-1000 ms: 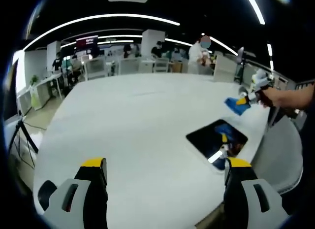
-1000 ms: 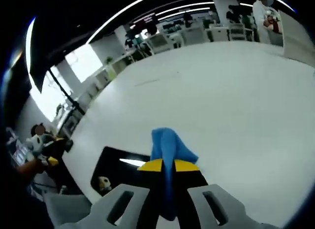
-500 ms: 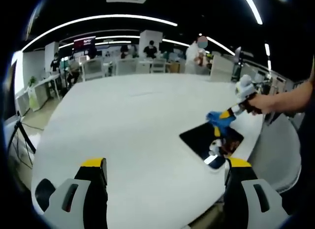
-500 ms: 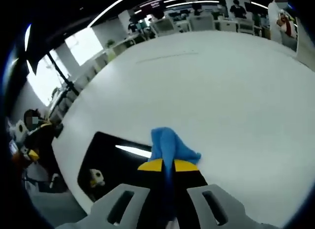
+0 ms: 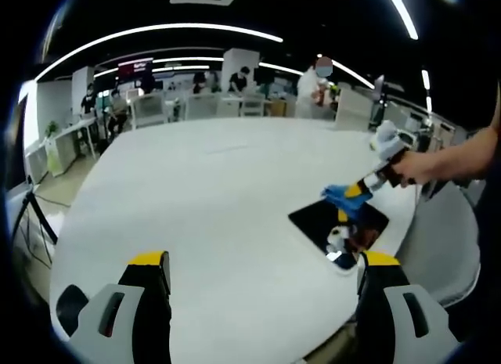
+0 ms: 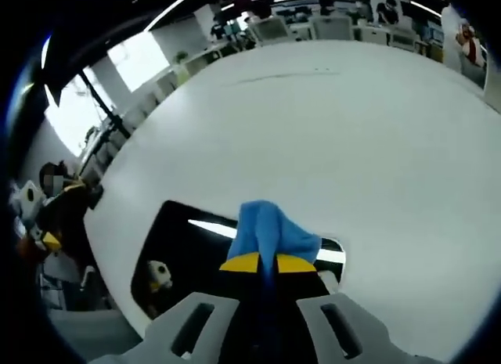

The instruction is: Wipe the mirror surface with the cleaning cloth until all visible marks leave the cleaned area.

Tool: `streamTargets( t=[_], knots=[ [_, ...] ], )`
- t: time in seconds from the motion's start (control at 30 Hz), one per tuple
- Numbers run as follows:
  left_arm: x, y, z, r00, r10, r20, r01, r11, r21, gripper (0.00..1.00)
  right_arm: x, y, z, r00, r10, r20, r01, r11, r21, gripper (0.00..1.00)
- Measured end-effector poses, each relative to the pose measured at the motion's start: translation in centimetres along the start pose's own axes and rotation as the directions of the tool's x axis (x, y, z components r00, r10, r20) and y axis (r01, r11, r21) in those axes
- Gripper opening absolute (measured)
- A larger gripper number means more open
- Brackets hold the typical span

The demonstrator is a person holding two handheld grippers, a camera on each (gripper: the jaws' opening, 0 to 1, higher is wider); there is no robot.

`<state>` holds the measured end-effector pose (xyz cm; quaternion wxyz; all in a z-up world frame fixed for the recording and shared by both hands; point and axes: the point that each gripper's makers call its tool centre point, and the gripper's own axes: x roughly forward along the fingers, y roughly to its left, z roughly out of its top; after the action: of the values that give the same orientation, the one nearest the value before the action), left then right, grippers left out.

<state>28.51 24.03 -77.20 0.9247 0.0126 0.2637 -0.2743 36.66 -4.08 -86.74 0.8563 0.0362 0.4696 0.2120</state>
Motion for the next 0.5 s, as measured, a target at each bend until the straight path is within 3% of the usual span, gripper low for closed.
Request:
streamTargets(
  t=[0.37,0.5],
  knots=[
    [-0.7,0.2,-0.8,1.0,0.011,0.002,-0.011,1.0,-0.018,1.0,2.8,4.9,1.6,0.997,0.043,-0.062,-0.047,0.997,-0.054,0.0],
    [-1.2,0.3,-1.2,1.0,0.02,0.001,-0.02,0.999,-0.025,1.0,4.0,7.6,2.0,0.994,0.057,-0.093,-0.069,0.988,-0.14,0.0]
  ],
)
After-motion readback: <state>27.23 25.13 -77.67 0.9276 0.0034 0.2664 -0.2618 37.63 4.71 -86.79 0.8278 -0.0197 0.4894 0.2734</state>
